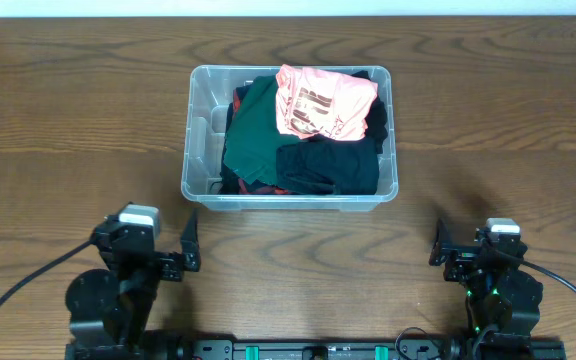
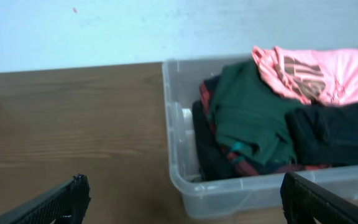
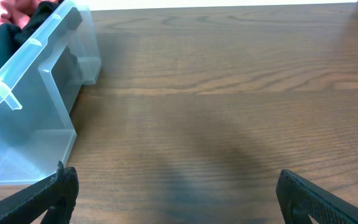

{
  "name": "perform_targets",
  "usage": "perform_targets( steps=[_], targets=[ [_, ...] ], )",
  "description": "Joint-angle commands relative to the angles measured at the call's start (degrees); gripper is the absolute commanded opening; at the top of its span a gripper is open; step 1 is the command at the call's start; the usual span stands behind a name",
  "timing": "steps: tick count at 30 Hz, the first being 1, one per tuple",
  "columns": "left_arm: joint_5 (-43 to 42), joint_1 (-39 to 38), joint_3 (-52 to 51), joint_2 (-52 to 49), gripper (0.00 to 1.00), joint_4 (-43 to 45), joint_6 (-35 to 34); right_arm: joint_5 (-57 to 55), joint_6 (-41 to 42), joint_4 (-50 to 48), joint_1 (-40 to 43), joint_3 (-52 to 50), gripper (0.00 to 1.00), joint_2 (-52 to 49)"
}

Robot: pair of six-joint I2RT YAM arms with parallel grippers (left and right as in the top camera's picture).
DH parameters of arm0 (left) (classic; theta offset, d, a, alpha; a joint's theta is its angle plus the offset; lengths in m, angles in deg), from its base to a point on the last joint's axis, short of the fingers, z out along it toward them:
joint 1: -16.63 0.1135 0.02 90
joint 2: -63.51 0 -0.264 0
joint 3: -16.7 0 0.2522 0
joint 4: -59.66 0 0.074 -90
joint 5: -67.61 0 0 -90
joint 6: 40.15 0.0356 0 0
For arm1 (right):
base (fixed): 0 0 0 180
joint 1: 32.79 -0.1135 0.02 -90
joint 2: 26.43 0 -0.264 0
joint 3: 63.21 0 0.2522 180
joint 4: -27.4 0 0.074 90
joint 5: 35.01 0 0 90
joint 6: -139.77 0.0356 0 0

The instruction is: Pack container

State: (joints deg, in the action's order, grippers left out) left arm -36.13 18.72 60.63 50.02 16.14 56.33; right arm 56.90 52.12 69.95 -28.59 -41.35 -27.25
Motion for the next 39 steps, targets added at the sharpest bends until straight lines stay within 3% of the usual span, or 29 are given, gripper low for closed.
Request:
perform_targets(
  steps=[1,18,39],
  targets=[
    [-1.0,-1.1,-2.8,2.6,0.98,0.5,1.0,0.0,0.4,-0.1,-0.5,-0.2,0.99,0.5],
    [0.3,-1.4,-11.2,13.2,0.98,0.5,1.0,0.0,0.4,-0.1,-0.5,-0.2,0.99,0.5],
    [4.2,-1.4,-19.0,13.4,0.98,5.3,1.0,0.0,0.4,-0.1,-0.5,-0.2,0.99,0.5]
  ],
)
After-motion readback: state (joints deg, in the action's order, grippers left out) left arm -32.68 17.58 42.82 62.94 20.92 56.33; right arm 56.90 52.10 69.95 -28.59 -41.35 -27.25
